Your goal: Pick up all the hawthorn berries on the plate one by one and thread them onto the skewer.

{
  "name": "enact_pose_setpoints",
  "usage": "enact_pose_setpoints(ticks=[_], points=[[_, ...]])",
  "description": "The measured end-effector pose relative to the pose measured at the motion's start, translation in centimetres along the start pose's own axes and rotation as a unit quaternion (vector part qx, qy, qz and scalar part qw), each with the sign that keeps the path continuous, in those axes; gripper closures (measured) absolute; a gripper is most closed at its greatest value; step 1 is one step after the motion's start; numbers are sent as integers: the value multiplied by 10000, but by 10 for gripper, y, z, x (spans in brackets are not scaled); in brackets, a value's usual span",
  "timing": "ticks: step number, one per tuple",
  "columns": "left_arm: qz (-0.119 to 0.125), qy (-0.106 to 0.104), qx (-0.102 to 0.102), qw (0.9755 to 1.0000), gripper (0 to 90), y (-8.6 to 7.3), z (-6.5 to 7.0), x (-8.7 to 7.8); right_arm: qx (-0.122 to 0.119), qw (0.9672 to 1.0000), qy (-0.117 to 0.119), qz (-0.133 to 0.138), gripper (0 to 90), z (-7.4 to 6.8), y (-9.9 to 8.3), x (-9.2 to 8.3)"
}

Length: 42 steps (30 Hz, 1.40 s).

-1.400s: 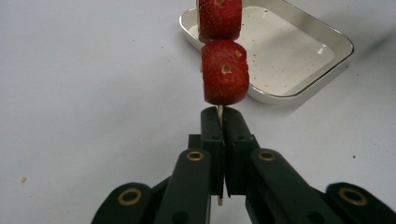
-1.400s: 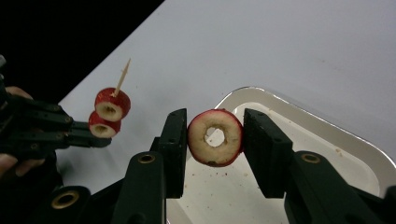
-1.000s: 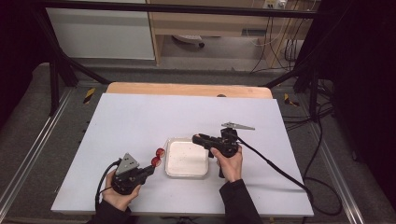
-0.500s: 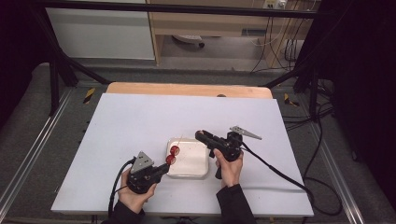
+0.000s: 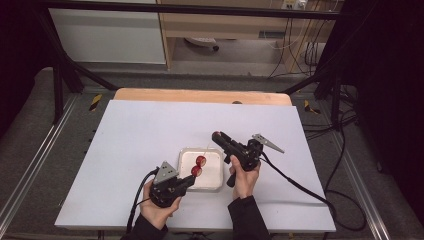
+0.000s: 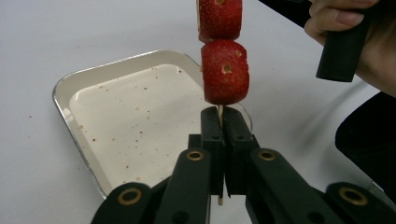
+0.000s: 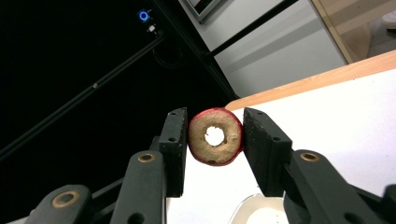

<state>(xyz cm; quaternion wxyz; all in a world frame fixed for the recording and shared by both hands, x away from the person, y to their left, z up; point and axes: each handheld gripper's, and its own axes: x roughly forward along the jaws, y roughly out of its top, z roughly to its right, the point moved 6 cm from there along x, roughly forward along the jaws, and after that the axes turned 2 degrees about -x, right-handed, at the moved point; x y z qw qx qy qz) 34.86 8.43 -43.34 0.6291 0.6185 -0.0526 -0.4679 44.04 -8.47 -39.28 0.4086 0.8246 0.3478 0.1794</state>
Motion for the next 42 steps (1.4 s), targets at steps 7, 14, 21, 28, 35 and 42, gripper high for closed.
enact_pose_setpoints(ticks=[7, 14, 21, 28, 35, 42], points=[[-3, -44, -125, 9999, 881, 3, 1, 5, 28, 9998, 38, 207, 617, -2, -1, 1], [-12, -102, -200, 9997, 882, 5, 2, 9, 44, 9995, 101, 296, 617, -3, -2, 1], [-2, -132, -233, 9996, 881, 6, 4, 12, -11, 9994, 124, 314, 618, -3, -4, 1], [32, -123, -262, 9996, 881, 7, 2, 11, 16, 9994, 142, 316, 618, -4, -5, 1], [54, -137, -315, 9994, 881, 8, 2, 12, -11, 9995, 139, 293, 618, -4, -7, 2], [78, -130, -426, 9990, 882, 10, 5, 16, -9, 9994, 133, 323, 619, -5, -11, 2]])
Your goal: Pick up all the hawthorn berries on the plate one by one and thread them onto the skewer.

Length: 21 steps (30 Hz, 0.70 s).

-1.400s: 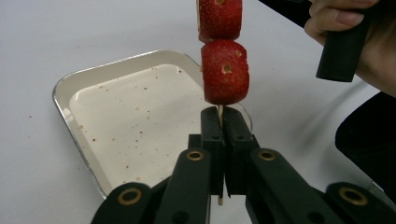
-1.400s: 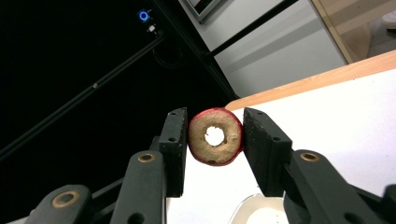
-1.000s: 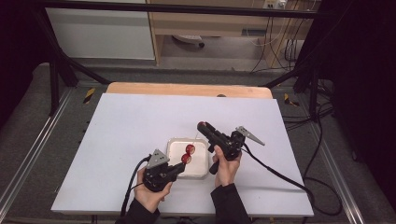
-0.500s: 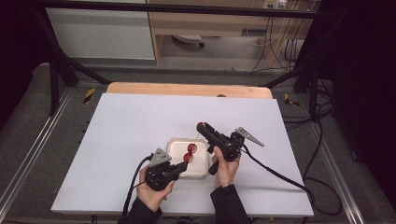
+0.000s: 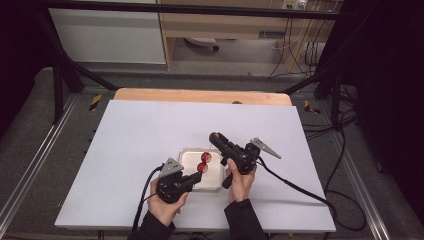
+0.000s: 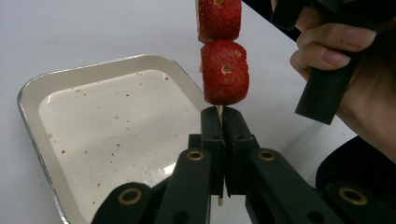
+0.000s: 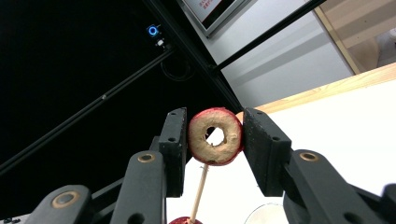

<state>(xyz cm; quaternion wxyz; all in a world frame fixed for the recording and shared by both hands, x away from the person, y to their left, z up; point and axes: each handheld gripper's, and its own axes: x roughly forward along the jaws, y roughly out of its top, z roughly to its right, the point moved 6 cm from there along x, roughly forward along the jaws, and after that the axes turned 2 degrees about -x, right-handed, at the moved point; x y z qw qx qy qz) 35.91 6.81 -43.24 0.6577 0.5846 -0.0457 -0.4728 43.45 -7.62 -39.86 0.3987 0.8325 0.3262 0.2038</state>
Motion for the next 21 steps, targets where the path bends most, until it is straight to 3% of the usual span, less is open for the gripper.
enact_pose_setpoints(ticks=[8, 14, 21], points=[[168, 3, -111, 9998, 884, 7, 0, 0, -81, 10000, -4, -38, 620, -2, -1, -2], [137, 120, -1, 9998, 883, 12, -1, 5, -31, 9998, 5, -221, 621, -2, -14, -1], [157, 152, 114, 9997, 883, 11, -7, 4, -167, 9992, 2, -354, 605, -2, -12, -2]])
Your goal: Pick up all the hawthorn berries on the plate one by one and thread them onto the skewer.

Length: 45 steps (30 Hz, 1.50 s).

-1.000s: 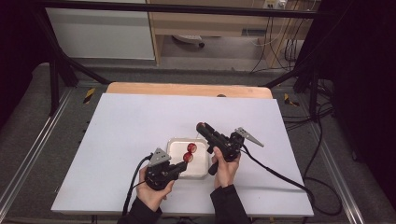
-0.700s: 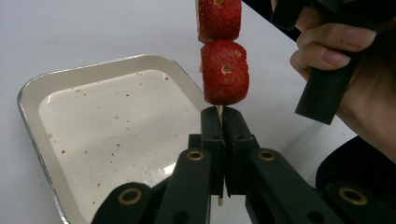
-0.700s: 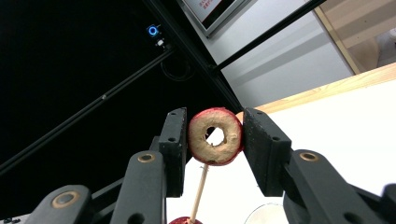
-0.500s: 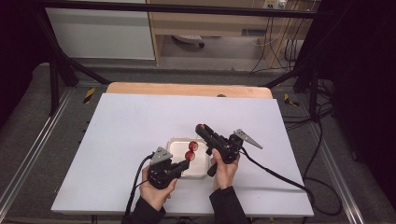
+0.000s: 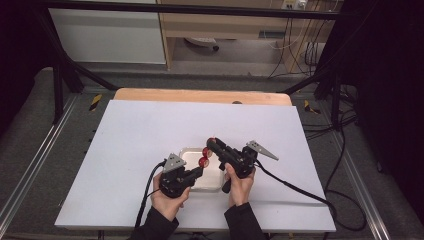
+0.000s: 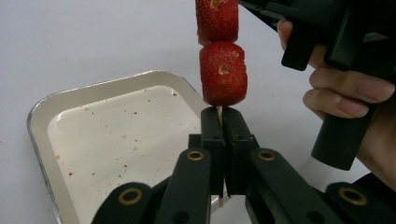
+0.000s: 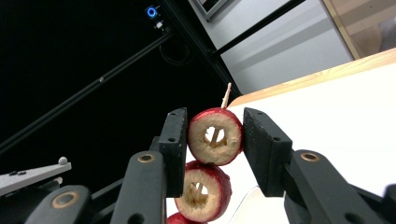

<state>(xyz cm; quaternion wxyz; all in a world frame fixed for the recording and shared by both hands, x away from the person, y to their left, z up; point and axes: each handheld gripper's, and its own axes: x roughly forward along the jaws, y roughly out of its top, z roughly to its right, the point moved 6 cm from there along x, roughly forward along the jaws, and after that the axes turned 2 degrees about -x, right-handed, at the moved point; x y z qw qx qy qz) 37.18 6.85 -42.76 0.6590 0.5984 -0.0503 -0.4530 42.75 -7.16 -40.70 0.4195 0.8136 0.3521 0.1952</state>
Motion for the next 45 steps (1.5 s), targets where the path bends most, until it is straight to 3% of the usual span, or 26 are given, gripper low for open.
enact_pose_setpoints(ticks=[7, 9, 13, 16, 20, 26, 32, 38, 45], points=[[-12, 49, 89, 9999, 883, -3, -15, -7, -453, 9982, -165, -353, 366, 0, 8, -11], [-38, 60, 144, 9999, 883, -4, -19, -9, -635, 9962, -276, -532, 288, 2, 9, -13], [-96, 70, 259, 9996, 882, -7, -26, -14, -1048, 9886, -470, -971, 189, 9, 7, -19], [-152, 65, 338, 9993, 882, -7, -31, -18, -1142, 9858, -435, -1149, 120, 14, 6, -24], [-205, 23, 448, 9988, 881, -7, -37, -24, -1502, 9755, -567, -1507, 60, 24, 1, -33], [-385, -9, 617, 9973, 881, -6, -44, -31, -1858, 9533, -590, -2308, 7, 38, -14, -48], [-570, -43, 750, 9955, 880, -1, -50, -34, -2080, 9378, -703, -2688, 6, 55, -23, -66], [-727, -15, 848, 9937, 880, 7, -56, -29, -2199, 9265, -799, -2946, 6, 72, -29, -89], [-895, -3, 961, 9913, 880, 15, -55, -20, -2133, 9245, -1027, -2987, 9, 90, -29, -112]])
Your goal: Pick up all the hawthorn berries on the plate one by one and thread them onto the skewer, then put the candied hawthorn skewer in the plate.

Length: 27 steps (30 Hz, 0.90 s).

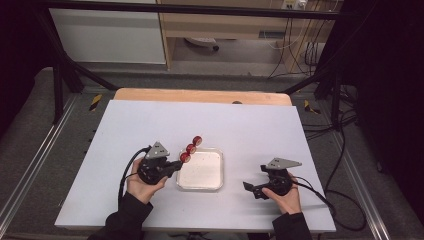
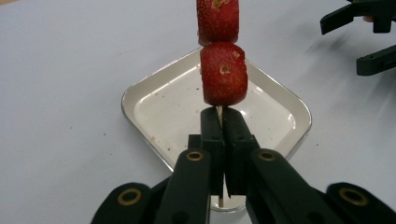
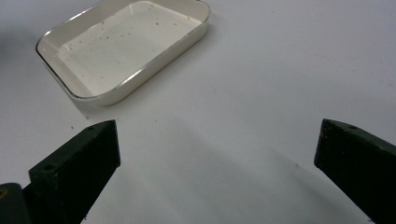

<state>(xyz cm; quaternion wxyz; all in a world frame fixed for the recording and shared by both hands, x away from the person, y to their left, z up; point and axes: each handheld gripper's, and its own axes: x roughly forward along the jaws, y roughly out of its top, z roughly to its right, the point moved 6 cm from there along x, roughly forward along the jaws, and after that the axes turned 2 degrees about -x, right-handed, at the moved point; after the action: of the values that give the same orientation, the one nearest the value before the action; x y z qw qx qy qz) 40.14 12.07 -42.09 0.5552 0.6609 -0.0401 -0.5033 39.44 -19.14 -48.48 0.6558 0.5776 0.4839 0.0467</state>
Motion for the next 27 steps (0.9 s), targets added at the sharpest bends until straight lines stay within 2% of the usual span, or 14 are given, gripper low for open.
enact_pose_setpoints(ticks=[11, 20, 27], points=[[-346, 9, 4, 9994, 880, 9, -2, 25, 39, 9999, -106, -58, 10, 6, -12, -9], [-594, 63, -18, 9982, 880, 5, -3, 41, 45, 9999, -115, -61, 9, 6, -15, -12], [-853, 101, 88, 9963, 880, -3, 1, 53, 60, 10000, -70, -34, 9, 6, -15, -14]])
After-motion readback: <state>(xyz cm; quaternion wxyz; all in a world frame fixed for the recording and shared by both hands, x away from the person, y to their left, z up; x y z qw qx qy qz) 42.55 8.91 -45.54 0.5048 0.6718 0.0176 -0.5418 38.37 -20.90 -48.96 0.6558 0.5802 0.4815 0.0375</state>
